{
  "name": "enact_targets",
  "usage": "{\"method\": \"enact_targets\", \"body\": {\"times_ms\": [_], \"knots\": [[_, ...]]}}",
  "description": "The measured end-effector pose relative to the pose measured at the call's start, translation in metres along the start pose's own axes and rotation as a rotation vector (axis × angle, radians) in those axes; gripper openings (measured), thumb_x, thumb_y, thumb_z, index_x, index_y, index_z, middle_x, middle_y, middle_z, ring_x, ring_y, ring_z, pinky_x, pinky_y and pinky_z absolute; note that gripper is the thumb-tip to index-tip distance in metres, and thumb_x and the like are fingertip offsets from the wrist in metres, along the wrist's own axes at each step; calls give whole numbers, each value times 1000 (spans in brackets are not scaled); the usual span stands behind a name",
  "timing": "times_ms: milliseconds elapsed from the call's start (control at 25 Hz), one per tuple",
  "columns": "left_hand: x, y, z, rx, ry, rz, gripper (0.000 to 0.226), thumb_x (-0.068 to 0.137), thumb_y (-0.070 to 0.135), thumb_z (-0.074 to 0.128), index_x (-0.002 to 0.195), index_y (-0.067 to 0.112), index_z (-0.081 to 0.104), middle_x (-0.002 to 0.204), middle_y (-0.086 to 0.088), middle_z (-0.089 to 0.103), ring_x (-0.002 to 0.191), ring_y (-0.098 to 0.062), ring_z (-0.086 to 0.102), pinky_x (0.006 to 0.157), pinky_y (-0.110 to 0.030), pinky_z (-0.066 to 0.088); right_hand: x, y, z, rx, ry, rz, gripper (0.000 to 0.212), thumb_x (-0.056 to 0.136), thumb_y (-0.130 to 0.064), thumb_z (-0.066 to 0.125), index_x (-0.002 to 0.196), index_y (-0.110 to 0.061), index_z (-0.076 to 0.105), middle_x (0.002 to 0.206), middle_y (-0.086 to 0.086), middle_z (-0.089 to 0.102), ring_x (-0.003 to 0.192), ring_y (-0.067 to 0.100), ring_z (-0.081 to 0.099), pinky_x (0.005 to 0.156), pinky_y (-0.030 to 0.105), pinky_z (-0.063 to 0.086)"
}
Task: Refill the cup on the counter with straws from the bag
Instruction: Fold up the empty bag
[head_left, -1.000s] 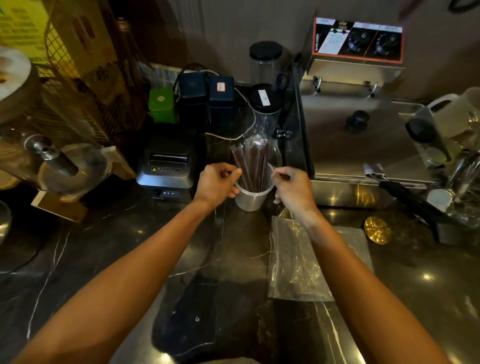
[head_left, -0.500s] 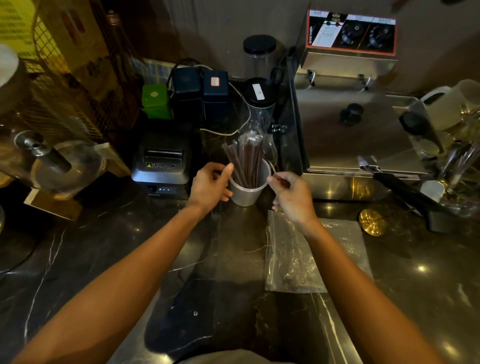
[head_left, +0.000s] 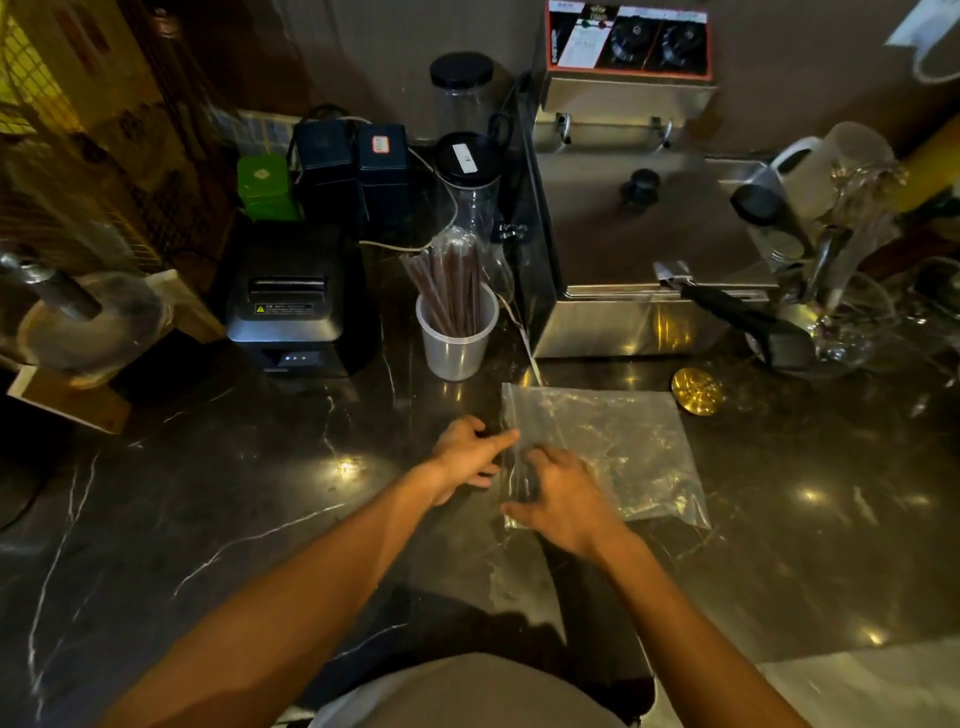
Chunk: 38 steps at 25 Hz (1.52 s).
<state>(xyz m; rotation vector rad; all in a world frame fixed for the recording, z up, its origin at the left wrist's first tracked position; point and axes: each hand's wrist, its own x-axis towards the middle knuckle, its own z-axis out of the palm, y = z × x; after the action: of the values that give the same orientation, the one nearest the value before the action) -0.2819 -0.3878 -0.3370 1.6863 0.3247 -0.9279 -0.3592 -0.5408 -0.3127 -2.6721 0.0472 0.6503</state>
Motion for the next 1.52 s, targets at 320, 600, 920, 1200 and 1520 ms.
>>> {"method": "enact_targets", "body": {"times_ms": [320,600,920,1200,1520], "knots": [[1,-12,29,22,-29,-10,22,99,30,67,97,8,70,91,-14,72,75,-17,71,60,-22,55,-30,26,37,-33,-59,-27,106,88,-39,74,165,-27,2,175,4,4,161,23,0,128,55,4],[-28,39,32,-303,-90,151,21,100,20,58,82,12,65,69,-4,68,62,-14,66,60,-23,53,-52,50,20,35,368,65,75,92,-23,70,158,-14,36,165,14,37,155,30,31,127,56,18],[-60,93,12,-433,-201,463,23,104,25,57,90,13,70,80,-3,70,72,-11,68,65,-21,54,-60,57,-32,671,510,89,25,104,-13,56,105,-31,73,99,-13,74,92,-2,69,85,33,58],[-52,56,1,-121,22,360,65,88,56,72,136,16,54,122,0,67,108,-7,67,92,-27,52,-70,60,-61,1228,351,10,19,102,-6,57,106,-5,76,101,14,81,95,27,77,90,50,58],[-45,11,5,-222,45,457,46,91,38,76,90,-6,65,89,-37,66,83,-39,66,93,-62,57,-70,63,-38,1291,168,310,30,97,-39,67,101,-10,75,83,4,76,72,15,70,65,28,58]]}}
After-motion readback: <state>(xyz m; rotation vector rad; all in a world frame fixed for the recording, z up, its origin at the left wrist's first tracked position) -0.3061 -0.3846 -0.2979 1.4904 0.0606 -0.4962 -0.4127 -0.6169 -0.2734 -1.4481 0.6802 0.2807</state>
